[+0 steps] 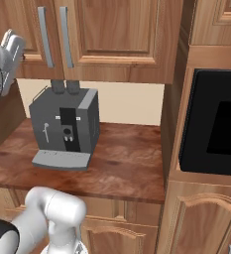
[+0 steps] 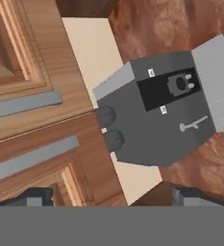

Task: Close all open cabinet doors.

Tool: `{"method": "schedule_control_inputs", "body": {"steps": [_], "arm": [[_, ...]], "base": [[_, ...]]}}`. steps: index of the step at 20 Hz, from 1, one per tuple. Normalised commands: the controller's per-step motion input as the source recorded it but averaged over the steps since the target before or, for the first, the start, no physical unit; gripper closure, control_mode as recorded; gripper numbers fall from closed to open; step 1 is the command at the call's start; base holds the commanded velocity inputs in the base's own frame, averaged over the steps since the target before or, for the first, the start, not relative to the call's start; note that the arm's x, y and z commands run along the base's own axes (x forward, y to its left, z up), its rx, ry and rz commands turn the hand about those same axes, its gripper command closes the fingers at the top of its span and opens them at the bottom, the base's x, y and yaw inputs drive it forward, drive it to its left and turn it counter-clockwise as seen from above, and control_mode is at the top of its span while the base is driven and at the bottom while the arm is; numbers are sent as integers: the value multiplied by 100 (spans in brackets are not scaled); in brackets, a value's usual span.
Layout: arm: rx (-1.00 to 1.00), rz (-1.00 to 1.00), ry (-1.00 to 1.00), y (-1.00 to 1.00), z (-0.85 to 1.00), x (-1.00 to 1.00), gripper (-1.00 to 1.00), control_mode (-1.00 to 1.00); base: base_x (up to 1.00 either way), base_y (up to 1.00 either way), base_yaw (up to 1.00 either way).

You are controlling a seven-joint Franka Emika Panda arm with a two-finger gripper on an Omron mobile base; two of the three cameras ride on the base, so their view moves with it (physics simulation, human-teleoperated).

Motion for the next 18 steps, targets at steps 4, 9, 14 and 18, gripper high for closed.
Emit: {"method": "schedule_control_inputs", "body": {"steps": [4,9,14,18], "arm": [[14,14,0,-66,-36,-100,-100,-100],[13,17,-2,-61,-48,-93,-100,-100],[9,11,-1,-33,-15,-42,-100,-100],[5,3,3,-16,0,-26,-100,-100]], "base": [[0,0,0],[0,0,0],[0,0,0],[0,0,0]]}}
